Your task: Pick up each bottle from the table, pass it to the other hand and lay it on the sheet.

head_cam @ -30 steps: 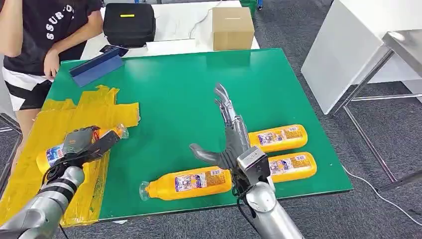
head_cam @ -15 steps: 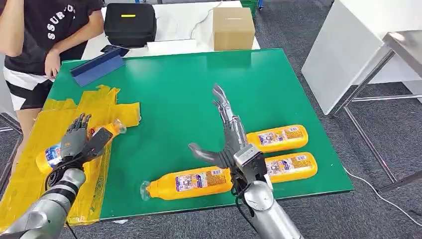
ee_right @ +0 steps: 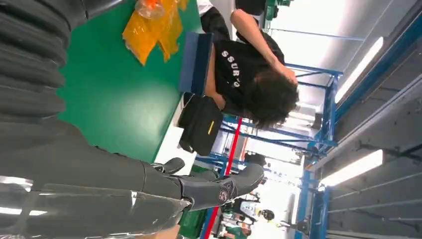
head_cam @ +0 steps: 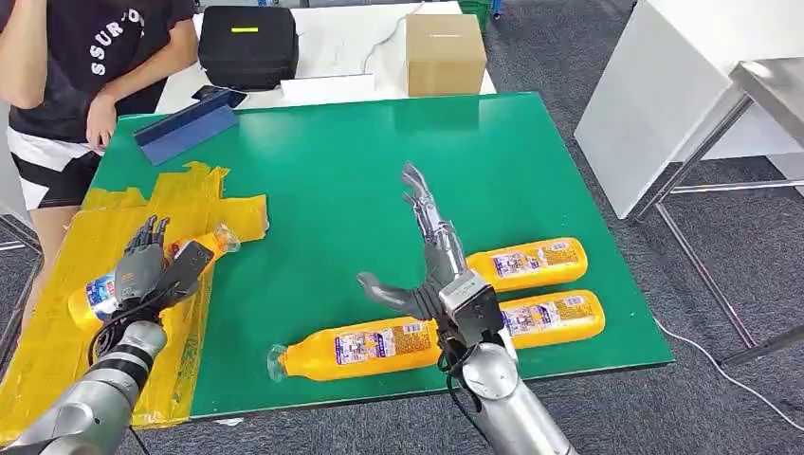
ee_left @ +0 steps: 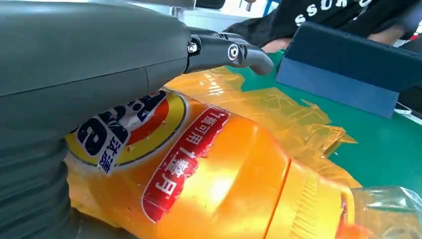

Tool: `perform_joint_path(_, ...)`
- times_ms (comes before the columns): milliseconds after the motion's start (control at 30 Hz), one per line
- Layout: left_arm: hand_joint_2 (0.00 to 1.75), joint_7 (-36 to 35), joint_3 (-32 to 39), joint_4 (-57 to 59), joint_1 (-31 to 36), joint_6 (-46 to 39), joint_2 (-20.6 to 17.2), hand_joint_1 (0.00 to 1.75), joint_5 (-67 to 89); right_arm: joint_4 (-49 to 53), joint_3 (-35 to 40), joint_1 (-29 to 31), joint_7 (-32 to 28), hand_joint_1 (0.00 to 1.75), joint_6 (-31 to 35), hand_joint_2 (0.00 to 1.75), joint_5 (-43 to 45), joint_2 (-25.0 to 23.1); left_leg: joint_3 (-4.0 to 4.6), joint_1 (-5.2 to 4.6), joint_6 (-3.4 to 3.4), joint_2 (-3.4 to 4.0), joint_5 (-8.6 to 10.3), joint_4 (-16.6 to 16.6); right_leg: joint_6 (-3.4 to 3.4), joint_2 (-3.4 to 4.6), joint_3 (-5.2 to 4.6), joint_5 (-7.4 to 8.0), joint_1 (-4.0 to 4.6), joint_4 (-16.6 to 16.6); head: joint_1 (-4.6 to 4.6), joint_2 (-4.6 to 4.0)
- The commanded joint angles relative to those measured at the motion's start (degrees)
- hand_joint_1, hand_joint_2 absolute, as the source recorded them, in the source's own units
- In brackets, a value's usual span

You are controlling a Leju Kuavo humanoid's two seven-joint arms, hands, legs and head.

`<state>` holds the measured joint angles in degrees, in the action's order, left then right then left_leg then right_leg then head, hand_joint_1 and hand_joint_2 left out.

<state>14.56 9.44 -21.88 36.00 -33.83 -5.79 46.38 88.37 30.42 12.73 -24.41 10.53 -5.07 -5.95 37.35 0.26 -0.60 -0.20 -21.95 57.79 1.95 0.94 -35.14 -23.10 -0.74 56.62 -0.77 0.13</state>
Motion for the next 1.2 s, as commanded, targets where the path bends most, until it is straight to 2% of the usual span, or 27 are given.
perform_joint_path(33,1.75,1.6,2.8,0.9,-0.7,-0.3,2.0,0.0,-1.8,-5.6,1.8,2.2,1.1,0.0,0.6,1.75,-2.1,1.1,-0.23,-0.01,0.02,0.05,-0.06,-0.1,-0.05,-0.02,0.21,-0.04,0.01,-0.1,0.0,0.0)
perform_joint_path(200,1.75,5.5,3.1,-3.1,-2.2,3.3,3.7,0.0,-5.9,-8.5,3.0,1.8,1.6,0.0,0.1,1.75,-8.0,3.0,-0.32,0.01,0.01,-0.03,-0.07,-0.1,-0.06,-0.12,0.34,-0.06,0.03,-0.1,-0.02,0.0)
perform_joint_path(400,1.75,6.1,2.4,-4.6,-3.2,5.3,4.4,0.0,-8.7,-10.5,5.4,2.5,2.7,0.0,-1.6,1.75,-13.1,3.9,-0.29,-0.02,0.0,-0.15,-0.03,-0.1,-0.04,-0.18,0.32,-0.07,-0.01,-0.1,-0.02,0.0)
perform_joint_path(467,1.75,6.4,2.1,-4.8,-3.5,4.7,4.4,0.0,-9.1,-11.5,5.8,2.7,3.0,0.0,-1.9,1.75,-14.3,3.9,-0.19,-0.02,-0.01,-0.16,-0.01,-0.1,-0.02,-0.16,0.23,-0.05,-0.02,-0.1,0.0,0.0)
perform_joint_path(567,1.75,6.1,-1.7,-5.9,-4.3,-1.8,3.8,0.0,-4.9,-12.0,5.7,2.4,3.2,0.0,-2.0,1.75,-15.4,3.9,-0.19,-0.04,-0.01,-0.24,0.0,-0.1,-0.03,-0.21,0.25,-0.06,-0.04,-0.1,-0.02,0.0)
perform_joint_path(600,1.75,4.2,-4.9,-6.5,-4.6,-6.2,3.1,0.0,0.3,-11.9,5.6,2.3,3.3,0.0,-2.0,1.75,-16.0,4.0,-0.28,-0.03,-0.01,-0.22,-0.02,-0.1,-0.05,-0.21,0.34,-0.07,-0.02,-0.1,-0.02,0.0)
perform_joint_path(700,1.75,-1.6,-8.9,-9.9,-5.6,-5.8,2.4,0.0,10.2,-11.5,5.1,1.6,3.5,0.0,-2.4,1.75,-17.0,4.2,-0.18,-0.01,-0.01,-0.21,-0.01,-0.1,-0.04,-0.19,0.25,-0.06,-0.01,-0.1,0.0,0.0)
perform_joint_path(800,1.75,-1.9,-9.1,-10.0,-5.5,-5.7,2.5,0.0,10.3,-11.5,5.0,1.6,3.5,0.0,-2.4,1.75,-17.0,4.3,-0.15,0.02,0.0,-0.25,-0.02,0.0,-0.05,-0.26,0.22,-0.09,0.03,-0.1,0.0,0.0)
perform_joint_path(900,1.75,-7.4,-14.8,-10.2,-5.2,-3.0,1.4,0.0,18.5,-10.7,4.5,1.0,3.9,0.0,-3.3,1.75,-18.1,4.2,-0.13,0.02,0.01,-0.19,-0.06,0.0,-0.07,-0.22,0.2,-0.11,0.03,0.0,0.0,0.0)
perform_joint_path(1100,1.75,-17.2,-20.4,-9.2,-4.8,-3.3,-0.2,0.0,31.0,-10.2,3.8,0.4,4.2,0.0,-3.9,1.75,-18.8,4.0,-0.14,0.03,0.02,-0.16,-0.06,0.0,-0.07,-0.24,0.21,-0.11,0.06,0.0,0.0,0.0)
perform_joint_path(1200,1.75,-18.7,-21.1,-9.2,-4.9,-4.6,-0.8,0.0,33.4,-10.1,3.7,0.1,4.2,0.0,-4.0,1.75,-18.8,4.0,0.0,0.03,0.01,-0.06,-0.01,0.0,-0.03,-0.13,0.04,-0.05,0.05,0.0,0.0,0.0)
